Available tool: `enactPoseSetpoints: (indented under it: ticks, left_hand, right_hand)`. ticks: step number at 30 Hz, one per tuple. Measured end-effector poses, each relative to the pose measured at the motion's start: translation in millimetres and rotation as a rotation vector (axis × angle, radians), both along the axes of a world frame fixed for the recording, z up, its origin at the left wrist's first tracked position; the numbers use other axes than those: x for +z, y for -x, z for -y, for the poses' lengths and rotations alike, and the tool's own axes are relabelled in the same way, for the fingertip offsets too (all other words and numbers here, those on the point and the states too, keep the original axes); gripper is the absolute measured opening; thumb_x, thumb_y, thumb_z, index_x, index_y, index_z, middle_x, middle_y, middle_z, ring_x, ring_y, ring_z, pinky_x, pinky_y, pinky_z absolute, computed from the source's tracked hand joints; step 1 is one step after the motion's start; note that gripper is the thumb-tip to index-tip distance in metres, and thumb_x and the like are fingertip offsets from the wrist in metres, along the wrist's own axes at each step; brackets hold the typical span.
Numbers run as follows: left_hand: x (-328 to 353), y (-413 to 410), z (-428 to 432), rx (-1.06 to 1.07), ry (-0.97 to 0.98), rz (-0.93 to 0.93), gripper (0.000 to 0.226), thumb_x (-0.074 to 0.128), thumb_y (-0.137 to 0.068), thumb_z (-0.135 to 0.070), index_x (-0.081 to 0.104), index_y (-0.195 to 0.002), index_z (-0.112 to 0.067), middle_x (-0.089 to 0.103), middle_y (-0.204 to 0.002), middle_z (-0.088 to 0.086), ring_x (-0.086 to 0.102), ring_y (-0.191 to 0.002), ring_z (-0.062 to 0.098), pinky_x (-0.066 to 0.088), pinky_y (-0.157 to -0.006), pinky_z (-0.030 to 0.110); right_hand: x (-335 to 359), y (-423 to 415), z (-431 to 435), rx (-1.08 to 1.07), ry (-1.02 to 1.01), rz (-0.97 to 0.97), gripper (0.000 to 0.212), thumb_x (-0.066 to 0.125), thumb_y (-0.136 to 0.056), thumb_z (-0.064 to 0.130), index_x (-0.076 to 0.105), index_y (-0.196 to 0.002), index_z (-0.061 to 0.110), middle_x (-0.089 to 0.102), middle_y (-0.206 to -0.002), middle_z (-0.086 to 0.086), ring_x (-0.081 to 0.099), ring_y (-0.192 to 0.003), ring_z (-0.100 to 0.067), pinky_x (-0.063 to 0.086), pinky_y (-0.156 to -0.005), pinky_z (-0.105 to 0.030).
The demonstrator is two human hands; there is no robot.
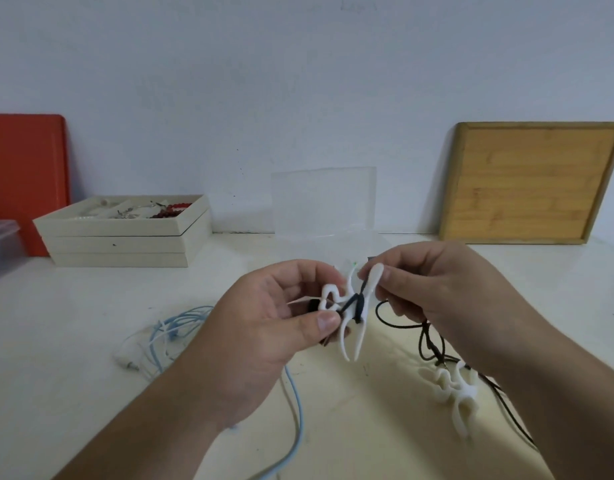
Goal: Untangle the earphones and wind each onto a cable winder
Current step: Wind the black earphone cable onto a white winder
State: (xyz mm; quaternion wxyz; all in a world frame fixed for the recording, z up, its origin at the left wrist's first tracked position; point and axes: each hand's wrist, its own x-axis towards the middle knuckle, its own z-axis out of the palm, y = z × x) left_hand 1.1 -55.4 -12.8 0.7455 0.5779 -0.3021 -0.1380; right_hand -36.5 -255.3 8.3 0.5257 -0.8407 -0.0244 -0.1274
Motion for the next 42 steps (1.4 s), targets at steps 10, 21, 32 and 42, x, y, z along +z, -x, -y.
enactPoseSetpoints:
  ticks: [10, 21, 32, 42]
  left_hand:
    - [-1.5, -7.6, 3.7, 0.314, 0.213, -0.086, 0.030, 0.076, -0.066, 0.006, 0.071, -0.090, -0.011, 0.068, -0.084, 0.011, 0.065, -0.075, 0.022, 0.058, -0.068, 0.028]
    - [-5.0, -4.0, 0.3, 0.649, -0.264, 0.390, 0.035, 0.074, -0.081, 0.005, 0.070, -0.093, -0.027, 0.073, -0.088, -0.009, 0.070, -0.085, 0.008, 0.054, -0.075, 0.018]
    - [-3.9, 2.6, 0.7, 0.260, -0.308, 0.295, 0.042, 0.069, -0.083, 0.008, 0.072, -0.092, -0.033, 0.072, -0.090, 0.004, 0.067, -0.087, 0.025, 0.054, -0.079, 0.027]
    - [-1.7, -0.3, 1.0, 0.072, -0.046, 0.081, 0.027, 0.066, -0.072, 0.001, 0.076, -0.087, -0.020, 0.071, -0.089, 0.006, 0.067, -0.077, 0.020, 0.055, -0.073, 0.026]
  right_hand:
    - [-15.1, 3.3, -28.3, 0.312, 0.166, -0.164, 0.024, 0.054, -0.102, 0.024, 0.069, -0.098, 0.005, 0.061, -0.059, 0.007, 0.050, -0.051, -0.004, 0.042, -0.056, -0.016]
    - [3.4, 13.9, -23.0, 0.288, 0.166, -0.057, 0.022, 0.065, -0.094, 0.026, 0.074, -0.080, 0.012, 0.052, -0.057, -0.013, 0.047, -0.053, -0.010, 0.041, -0.053, -0.020]
    - [11.6, 9.4, -1.9, -0.131, 0.200, 0.155, 0.018, 0.075, -0.085, 0.027, 0.072, -0.068, 0.031, 0.070, -0.072, 0.012, 0.055, -0.049, -0.005, 0.040, -0.048, -0.010]
    - [4.3, 0.7, 3.5, -0.005, 0.093, 0.084, 0.028, 0.060, -0.098, 0.025, 0.069, -0.072, 0.023, 0.058, -0.051, 0.014, 0.049, -0.039, 0.000, 0.034, -0.045, -0.007]
